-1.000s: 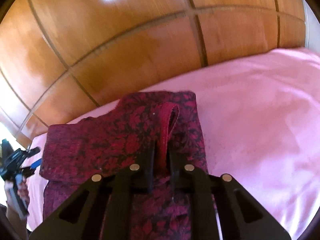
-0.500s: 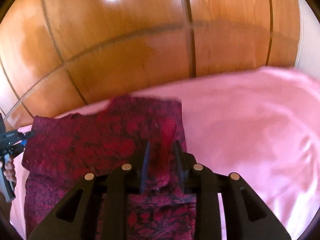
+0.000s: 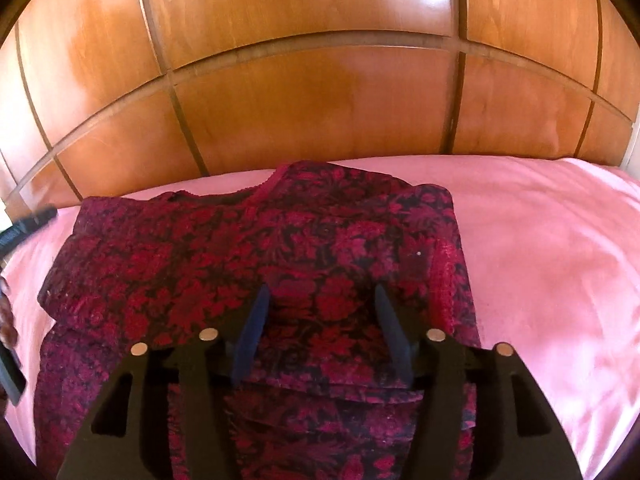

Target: Fold small clothes

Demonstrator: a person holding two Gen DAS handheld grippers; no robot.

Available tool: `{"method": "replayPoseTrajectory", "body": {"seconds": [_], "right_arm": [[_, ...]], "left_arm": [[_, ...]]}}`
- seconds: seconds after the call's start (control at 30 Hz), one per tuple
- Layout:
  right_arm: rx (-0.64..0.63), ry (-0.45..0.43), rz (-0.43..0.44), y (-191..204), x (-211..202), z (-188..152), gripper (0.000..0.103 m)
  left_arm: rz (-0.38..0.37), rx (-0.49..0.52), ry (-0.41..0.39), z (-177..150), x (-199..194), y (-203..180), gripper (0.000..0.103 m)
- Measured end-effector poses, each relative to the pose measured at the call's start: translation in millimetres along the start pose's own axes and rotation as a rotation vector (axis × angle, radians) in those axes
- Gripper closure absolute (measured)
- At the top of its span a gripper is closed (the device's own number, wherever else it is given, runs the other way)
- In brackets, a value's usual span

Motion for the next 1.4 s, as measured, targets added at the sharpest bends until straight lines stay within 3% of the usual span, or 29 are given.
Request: {"method": "replayPoseTrajectory", "body": {"seconds": [0.1,0.17,0.33,0.5,0.53,0.57,0.6,0.63,0.7,0.87,0.93,1.07,1.17,1.37,1.4], "right_arm": [[-0.007,0.002,-0.007,1,3,-1,0.046],[-0.014,0.017,-0.021,-3,10,-2,0.047],[0.004,0.007,-0.002,-7,22,-4,0.045],[-0.001,0.002,-0.016,-6,20,-3,0.042],[0.006,0.001,-0.013,-7,17,-2,0.038],[0.012,-0.001,-0.003,-7,10,-1,0.025],[0.014,-0.008,0.007,-7,2,-1,0.017],[0.019,-0.02,0.007,-8,-7,-2,0.015],[0.029,-0.028,-0.005,-14,-24,-11,0.013],[0.088,0.059,0.017,-42,-50,-61,0.013],[0.115,0.088,0.054,-52,-65,-84,0.014],[0.157,0.16,0.161,-59,-98,-135,0.029],[0.161,0.189,0.186,-62,-127,-173,0.041],[0.225,0.282,0.275,-68,-177,-239,0.053],[0.226,0.303,0.282,-67,-180,-248,0.055]], "left_arm": [[-0.128,0.03,0.129,-11,26,-20,0.068],[-0.122,-0.005,0.263,-36,60,-15,0.068],[-0.128,-0.036,0.223,-48,63,-14,0.068],[-0.093,-0.101,0.177,-53,29,-10,0.067],[-0.071,-0.102,0.163,-55,16,-11,0.061],[-0.06,-0.1,0.151,-58,6,-11,0.054],[-0.046,-0.101,0.138,-61,-3,-7,0.04],[-0.04,-0.109,0.126,-67,-11,-8,0.036],[-0.044,-0.118,0.144,-83,-32,-2,0.036],[-0.061,-0.156,0.214,-137,-81,23,0.036],[-0.092,-0.173,0.237,-158,-102,27,0.041],[-0.13,-0.189,0.278,-198,-137,30,0.049],[-0.148,-0.201,0.298,-223,-160,29,0.049],[-0.216,-0.198,0.353,-263,-205,16,0.052],[-0.231,-0.188,0.368,-268,-210,14,0.057]]}}
Point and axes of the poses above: each gripper's, at about its wrist camera, not at the fingertips, and x roughly the way its jaws point, y to its left, z to its top, the point moved 6 cm from there along x, roughly the way its jaws point, and after that the axes turned 6 degrees about -z, right-handed, at the moved point
